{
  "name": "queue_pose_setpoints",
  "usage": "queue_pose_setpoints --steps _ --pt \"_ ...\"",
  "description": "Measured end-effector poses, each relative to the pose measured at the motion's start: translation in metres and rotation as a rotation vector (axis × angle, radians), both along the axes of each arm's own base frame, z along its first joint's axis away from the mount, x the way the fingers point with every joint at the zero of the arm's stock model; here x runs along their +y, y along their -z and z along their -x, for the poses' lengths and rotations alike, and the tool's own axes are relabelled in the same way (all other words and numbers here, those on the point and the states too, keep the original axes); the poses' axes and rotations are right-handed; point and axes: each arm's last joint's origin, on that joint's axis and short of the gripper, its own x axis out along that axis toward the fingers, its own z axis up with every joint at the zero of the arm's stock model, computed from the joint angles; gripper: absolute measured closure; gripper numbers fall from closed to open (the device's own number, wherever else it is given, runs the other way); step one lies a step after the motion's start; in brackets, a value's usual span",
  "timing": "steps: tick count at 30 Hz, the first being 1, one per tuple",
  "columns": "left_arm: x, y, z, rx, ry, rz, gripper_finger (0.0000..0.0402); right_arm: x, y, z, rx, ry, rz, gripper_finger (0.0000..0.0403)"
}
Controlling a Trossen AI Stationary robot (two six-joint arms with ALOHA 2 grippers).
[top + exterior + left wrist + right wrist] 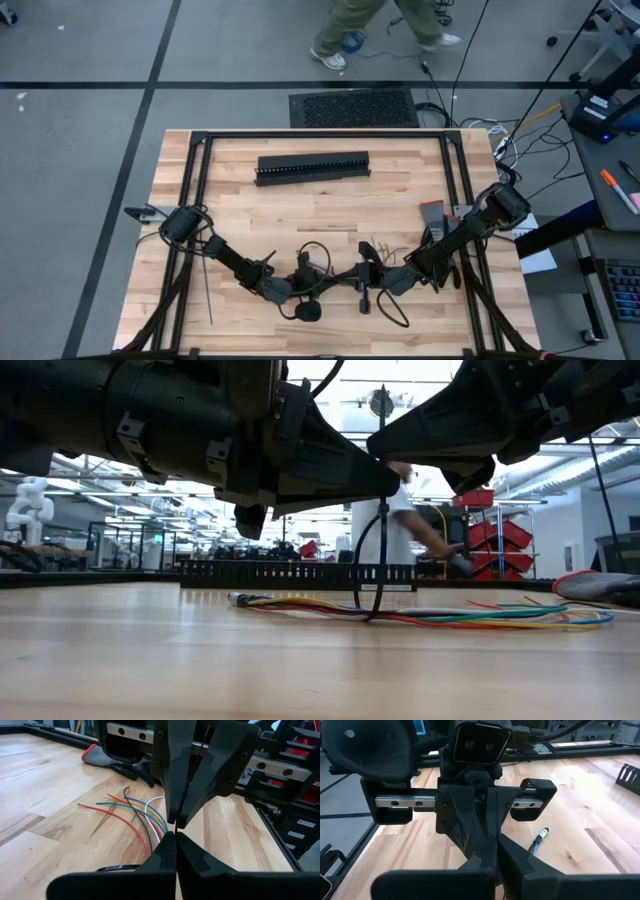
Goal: Ziptie cables
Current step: Wrap the cable wires with the black zip tie
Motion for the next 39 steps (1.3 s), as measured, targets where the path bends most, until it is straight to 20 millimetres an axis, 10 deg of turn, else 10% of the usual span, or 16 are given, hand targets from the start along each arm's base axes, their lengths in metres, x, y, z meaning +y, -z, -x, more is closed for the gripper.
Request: queue_pose_setpoints --steps 28,39 --pt "0.0 0.011 0.003 0.115 0.024 -0.038 0.0386 -0.002 -0.01 -0.002 -0.091 0.081 0.081 0.0403" --pt "0.0 0.013 0.004 0.134 0.023 -0.049 0.0385 0.001 -0.043 0.011 -0.146 0.092 0.136 0.0403"
